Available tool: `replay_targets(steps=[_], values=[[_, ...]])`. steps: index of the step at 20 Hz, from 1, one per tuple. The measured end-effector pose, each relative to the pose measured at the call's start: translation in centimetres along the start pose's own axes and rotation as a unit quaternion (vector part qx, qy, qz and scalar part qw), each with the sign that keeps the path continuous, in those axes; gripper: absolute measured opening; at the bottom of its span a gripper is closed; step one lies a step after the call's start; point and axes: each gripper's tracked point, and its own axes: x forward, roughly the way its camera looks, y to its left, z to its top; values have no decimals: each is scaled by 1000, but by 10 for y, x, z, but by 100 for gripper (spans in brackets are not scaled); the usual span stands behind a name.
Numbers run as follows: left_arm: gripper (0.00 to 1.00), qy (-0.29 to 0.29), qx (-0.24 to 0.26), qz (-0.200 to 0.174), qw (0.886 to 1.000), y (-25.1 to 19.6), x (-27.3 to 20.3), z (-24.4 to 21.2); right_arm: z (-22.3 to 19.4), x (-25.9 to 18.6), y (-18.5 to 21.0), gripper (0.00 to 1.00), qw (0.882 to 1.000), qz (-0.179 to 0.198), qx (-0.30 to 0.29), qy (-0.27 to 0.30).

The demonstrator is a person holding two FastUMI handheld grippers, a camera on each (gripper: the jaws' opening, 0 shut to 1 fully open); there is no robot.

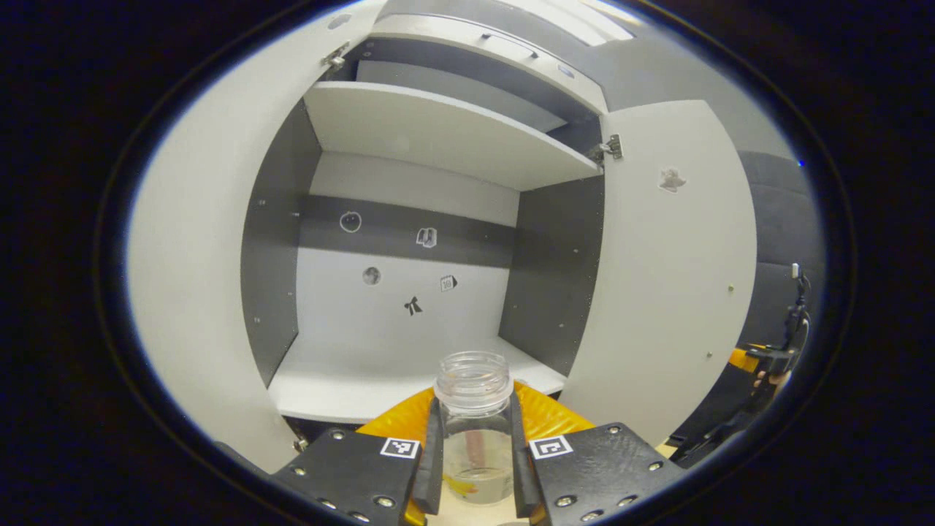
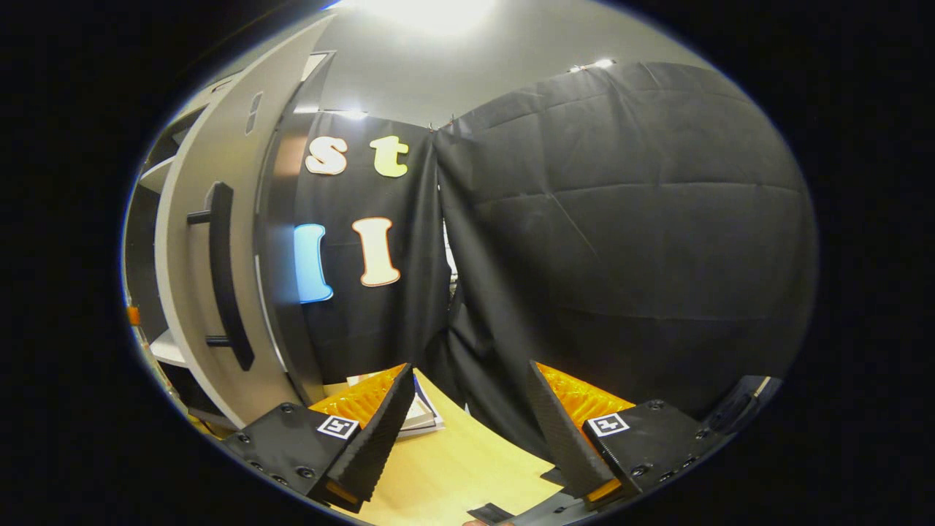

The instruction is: Grasp the bottle in the cabinet with the left hand and place it on the coaster, then close the right door with the right hand and the left door with the left hand.

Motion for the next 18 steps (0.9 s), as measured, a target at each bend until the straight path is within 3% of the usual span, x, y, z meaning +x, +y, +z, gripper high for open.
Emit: replay_targets(steps=[2,3,5,11,13,16,17,18], values=[[36,2,0,-4,1000,-2,-6,-23,-6,-11,5,98,1000,7,-4,6],[40,1,2,-4,1000,-2,-9,-37,-9,-17,8,92,1000,10,-5,9],[40,4,3,-3,1000,-4,-13,-67,-16,-29,10,98,1000,14,-6,18],[40,30,-28,-54,998,-33,-16,-163,-30,-58,8,98,999,18,-15,35],[36,41,-23,-62,997,-43,-16,-188,-32,-66,9,98,999,21,-17,36],[40,53,-12,-72,996,-62,-18,-221,-34,-80,9,98,999,24,-16,36],[33,54,-3,-75,996,-68,-19,-230,-34,-84,9,98,999,26,-19,35],[36,56,11,-77,995,-72,-20,-239,-35,-89,7,98,999,25,-23,34]])
